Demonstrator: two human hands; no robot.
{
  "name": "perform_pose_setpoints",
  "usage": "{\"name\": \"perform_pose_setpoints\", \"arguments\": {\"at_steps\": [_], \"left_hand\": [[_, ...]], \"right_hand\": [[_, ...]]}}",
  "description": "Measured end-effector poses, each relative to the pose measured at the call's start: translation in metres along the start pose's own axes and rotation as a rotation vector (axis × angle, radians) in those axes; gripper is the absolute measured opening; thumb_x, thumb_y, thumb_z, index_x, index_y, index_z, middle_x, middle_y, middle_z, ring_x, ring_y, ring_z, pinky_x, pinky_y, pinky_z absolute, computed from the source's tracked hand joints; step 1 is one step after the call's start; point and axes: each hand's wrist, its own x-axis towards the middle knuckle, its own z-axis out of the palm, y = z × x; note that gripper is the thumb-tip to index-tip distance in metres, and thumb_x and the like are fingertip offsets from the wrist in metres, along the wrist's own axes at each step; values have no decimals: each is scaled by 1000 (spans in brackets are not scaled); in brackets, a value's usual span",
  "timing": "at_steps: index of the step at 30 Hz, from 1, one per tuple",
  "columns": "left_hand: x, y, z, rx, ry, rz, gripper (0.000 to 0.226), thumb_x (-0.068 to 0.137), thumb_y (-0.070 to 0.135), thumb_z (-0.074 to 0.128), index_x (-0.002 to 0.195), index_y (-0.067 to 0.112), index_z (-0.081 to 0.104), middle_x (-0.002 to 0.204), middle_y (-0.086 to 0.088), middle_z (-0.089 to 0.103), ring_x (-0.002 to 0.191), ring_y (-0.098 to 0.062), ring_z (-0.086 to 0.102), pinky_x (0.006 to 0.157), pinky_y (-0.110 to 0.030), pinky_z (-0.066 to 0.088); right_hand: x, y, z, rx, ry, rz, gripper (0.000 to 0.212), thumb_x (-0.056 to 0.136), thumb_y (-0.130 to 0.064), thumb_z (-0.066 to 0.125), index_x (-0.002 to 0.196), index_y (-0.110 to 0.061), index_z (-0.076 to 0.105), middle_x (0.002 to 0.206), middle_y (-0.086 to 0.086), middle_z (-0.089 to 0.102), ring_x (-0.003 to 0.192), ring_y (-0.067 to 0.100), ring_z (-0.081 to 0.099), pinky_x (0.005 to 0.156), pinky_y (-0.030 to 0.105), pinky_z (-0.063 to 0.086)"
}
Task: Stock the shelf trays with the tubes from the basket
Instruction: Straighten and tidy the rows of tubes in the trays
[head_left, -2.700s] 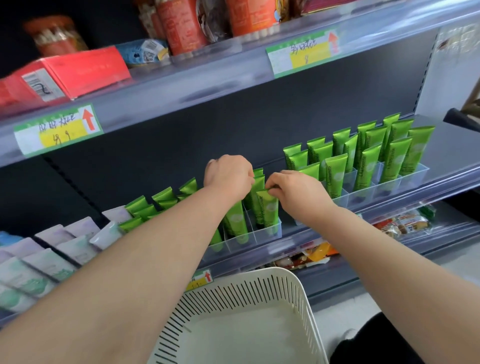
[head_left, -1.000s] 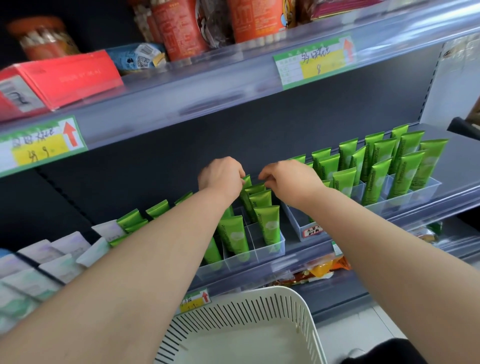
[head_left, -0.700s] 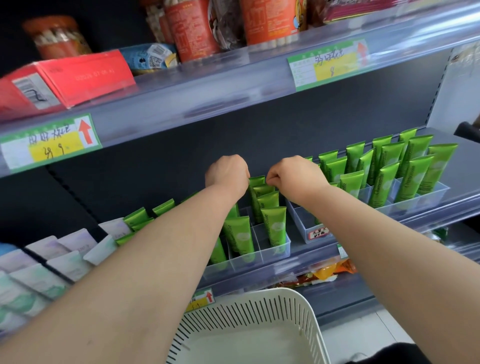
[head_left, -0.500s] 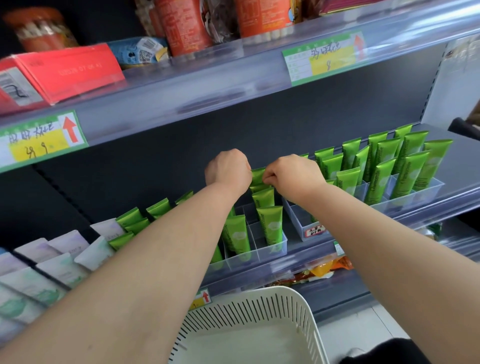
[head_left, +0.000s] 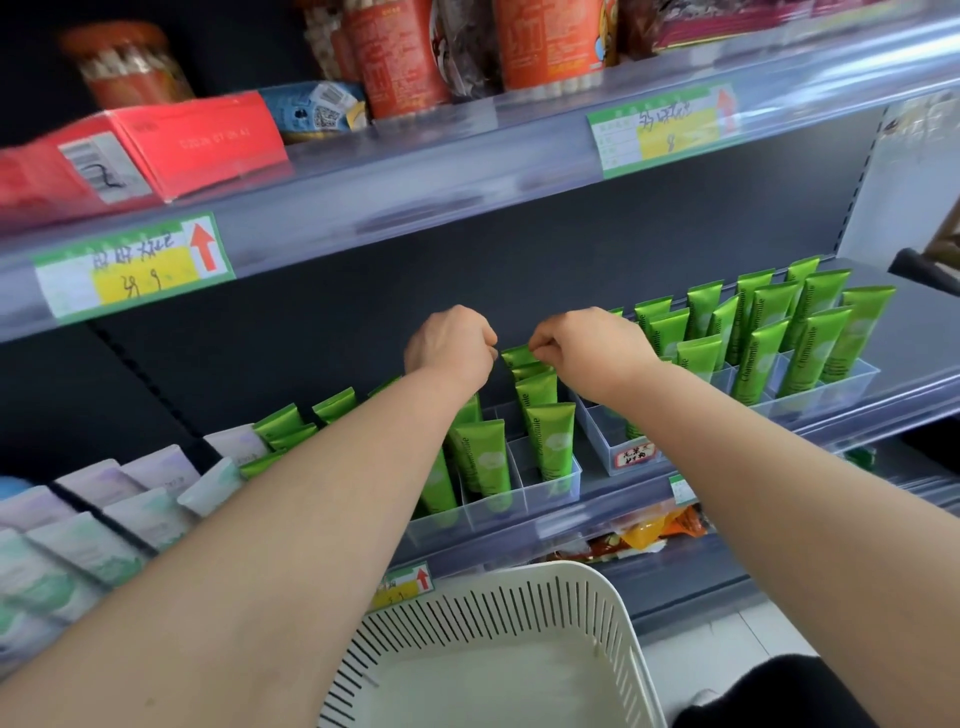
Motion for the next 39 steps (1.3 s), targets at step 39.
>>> {"name": "perform_pose_setpoints", "arguments": {"at_steps": [39], "left_hand": [[-48,-26,-19,161,-60,51,21,82,13,60,70,25,71,92,5,70,85,-24,63,63,-27,39]], "right_hand": [[-51,-32,7,-87,48,-115,35,96,-14,45,125,-29,58,117,-5,64,114,23,44,81,38,37]]}}
